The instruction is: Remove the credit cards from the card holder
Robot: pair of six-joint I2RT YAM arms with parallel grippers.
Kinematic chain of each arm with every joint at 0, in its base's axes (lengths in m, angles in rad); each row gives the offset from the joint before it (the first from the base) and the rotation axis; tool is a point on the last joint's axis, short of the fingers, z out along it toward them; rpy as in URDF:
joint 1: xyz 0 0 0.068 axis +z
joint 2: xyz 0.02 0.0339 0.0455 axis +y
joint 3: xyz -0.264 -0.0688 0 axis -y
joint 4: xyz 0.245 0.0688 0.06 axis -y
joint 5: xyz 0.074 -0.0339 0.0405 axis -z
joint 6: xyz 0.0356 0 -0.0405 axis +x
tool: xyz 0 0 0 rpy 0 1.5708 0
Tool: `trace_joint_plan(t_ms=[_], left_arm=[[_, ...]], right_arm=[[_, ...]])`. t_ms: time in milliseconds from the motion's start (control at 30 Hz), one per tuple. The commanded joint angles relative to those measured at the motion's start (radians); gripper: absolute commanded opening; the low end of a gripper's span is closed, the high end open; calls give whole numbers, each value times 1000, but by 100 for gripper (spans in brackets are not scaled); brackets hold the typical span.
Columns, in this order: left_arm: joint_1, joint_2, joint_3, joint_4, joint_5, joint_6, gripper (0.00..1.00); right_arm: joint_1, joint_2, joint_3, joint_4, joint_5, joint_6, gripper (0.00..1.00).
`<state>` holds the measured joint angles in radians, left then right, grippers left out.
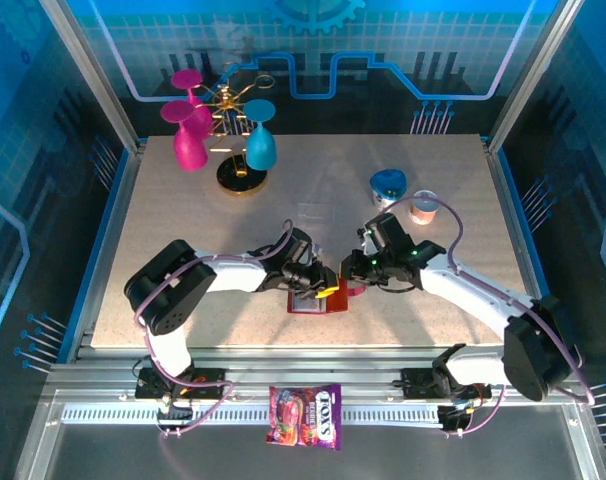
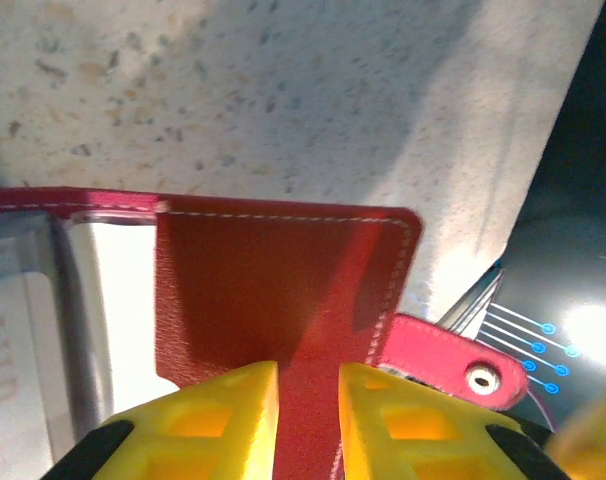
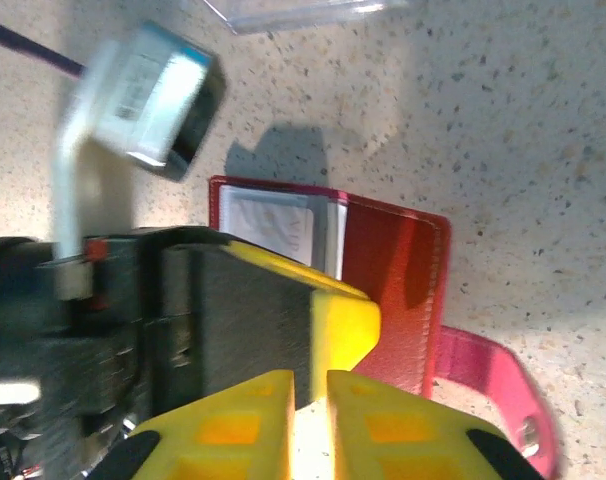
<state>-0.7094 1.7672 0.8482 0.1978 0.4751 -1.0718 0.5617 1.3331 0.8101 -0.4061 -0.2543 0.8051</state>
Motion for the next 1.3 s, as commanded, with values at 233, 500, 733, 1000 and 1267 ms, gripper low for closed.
trace_joint_plan(t_ms=[233,500,733,1000,1267], left_arm=[[73,-179,-70,-90,-42,44,23],[81,-225,-96,-228,-74,123,21],[83,-239,-125,-308,-123,178,21],[82,-212,-150,-306,-158,188,19],[84,-198,-174,-280,-162,177,19]], right_arm=[[-6,132,-22,66,-107,-23,14],[12,224,16,53,-109,-58,14],[38,279,38,47,-102,-79,13],[44,333,-5,74,-73,-83,12],[47,390,-22,82,-58,-93,12]])
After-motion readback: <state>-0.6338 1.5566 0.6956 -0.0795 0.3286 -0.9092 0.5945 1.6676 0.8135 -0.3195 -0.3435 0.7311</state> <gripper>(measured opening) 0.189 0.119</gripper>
